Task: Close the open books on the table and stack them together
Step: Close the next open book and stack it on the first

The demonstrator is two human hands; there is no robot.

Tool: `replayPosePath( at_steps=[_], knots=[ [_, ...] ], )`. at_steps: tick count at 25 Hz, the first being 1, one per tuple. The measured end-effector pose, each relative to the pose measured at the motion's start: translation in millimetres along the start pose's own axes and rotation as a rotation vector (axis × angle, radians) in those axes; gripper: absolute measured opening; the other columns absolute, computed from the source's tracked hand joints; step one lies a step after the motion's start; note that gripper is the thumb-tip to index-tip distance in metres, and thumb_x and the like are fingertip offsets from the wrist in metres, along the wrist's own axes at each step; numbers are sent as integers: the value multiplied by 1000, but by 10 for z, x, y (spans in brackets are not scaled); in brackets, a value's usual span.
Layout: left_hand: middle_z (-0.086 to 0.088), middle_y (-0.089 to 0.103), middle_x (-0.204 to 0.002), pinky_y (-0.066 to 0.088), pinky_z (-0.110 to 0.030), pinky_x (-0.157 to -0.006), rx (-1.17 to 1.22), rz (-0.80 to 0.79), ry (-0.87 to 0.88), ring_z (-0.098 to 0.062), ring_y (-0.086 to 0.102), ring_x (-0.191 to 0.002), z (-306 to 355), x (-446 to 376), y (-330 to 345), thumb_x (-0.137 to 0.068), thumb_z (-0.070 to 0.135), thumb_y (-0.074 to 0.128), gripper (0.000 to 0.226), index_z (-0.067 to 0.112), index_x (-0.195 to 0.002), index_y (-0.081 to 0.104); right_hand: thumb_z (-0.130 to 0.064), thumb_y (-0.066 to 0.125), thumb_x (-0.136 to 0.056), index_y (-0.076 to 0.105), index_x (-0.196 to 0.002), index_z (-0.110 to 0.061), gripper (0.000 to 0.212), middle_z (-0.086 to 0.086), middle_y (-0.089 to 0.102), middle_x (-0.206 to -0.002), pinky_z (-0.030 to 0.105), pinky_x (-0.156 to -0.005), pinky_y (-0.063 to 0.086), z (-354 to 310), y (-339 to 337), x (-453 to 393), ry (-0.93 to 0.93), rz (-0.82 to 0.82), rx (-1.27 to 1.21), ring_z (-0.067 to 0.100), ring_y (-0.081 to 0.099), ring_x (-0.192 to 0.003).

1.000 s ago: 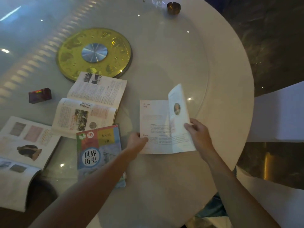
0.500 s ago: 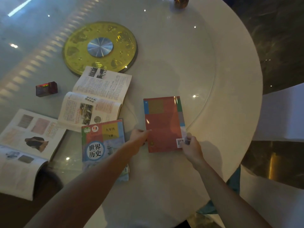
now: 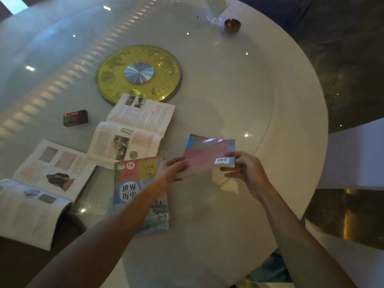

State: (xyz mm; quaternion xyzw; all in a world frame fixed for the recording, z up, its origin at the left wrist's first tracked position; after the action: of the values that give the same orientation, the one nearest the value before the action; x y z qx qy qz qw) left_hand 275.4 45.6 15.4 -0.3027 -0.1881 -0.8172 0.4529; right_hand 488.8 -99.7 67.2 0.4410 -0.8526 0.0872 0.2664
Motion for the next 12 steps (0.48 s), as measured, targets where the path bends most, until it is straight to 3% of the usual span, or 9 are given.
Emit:
replayPosePath(
  at_steps=[2,4,6,8,10,12],
  knots=[
    [-12,71,-102,53,-27,-64,217,-90,-15,-17,69,-76,169,101,-126,-94,27,56,35,6,-116,72,10,36,-85,71,-112,-4,46,20,76,-100,35,-69,63,-182,72,17,-78,-40,31,31,76,-86],
    [-15,71,-100,48,-33,-75,327,-210,33,-22,67,-81,363,222,-240,-85,32,47,55,0,-126,66,11,49,-93,72,-109,-12,36,9,77,-92,30,-71,61,-368,143,49,-208,-2,218,20,75,-83],
    [-14,68,-103,45,-37,-83,223,-253,153,-22,63,-91,546,333,-328,-81,30,45,57,3,-127,63,0,62,-96,73,-93,-19,22,5,70,-78,31,-69,54,-535,198,77,-355,76,413,14,67,-70],
    [-11,65,-102,46,-32,-83,18,-239,317,-15,61,-92,689,474,-386,-88,24,52,41,10,-125,64,-12,68,-96,68,-73,-27,28,3,52,-69,34,-64,39,-667,294,92,-473,141,589,18,50,-62],
    [-9,59,-89,49,-22,-75,-139,-159,459,-6,60,-80,760,569,-478,-95,13,63,32,10,-126,64,-16,67,-98,71,-80,-12,19,9,56,-73,33,-64,36,-787,440,147,-538,139,589,23,54,-66],
    [-13,63,-88,52,-25,-78,-181,-68,535,-14,63,-79,781,624,-614,-97,13,63,25,10,-121,68,-23,63,-101,72,-99,-7,18,12,75,-88,31,-69,50,-837,599,201,-478,97,443,17,70,-77]
  ],
)
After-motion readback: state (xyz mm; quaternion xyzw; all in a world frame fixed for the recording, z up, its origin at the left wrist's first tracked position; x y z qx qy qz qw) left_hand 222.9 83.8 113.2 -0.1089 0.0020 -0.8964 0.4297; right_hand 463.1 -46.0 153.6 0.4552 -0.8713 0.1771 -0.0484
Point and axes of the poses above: each hand's wrist, its own x-axis away from the middle knuckle, its own y-axis out of the palm, z = x × y, the point moved 6 cm from there along -x, towards the middle knuckle
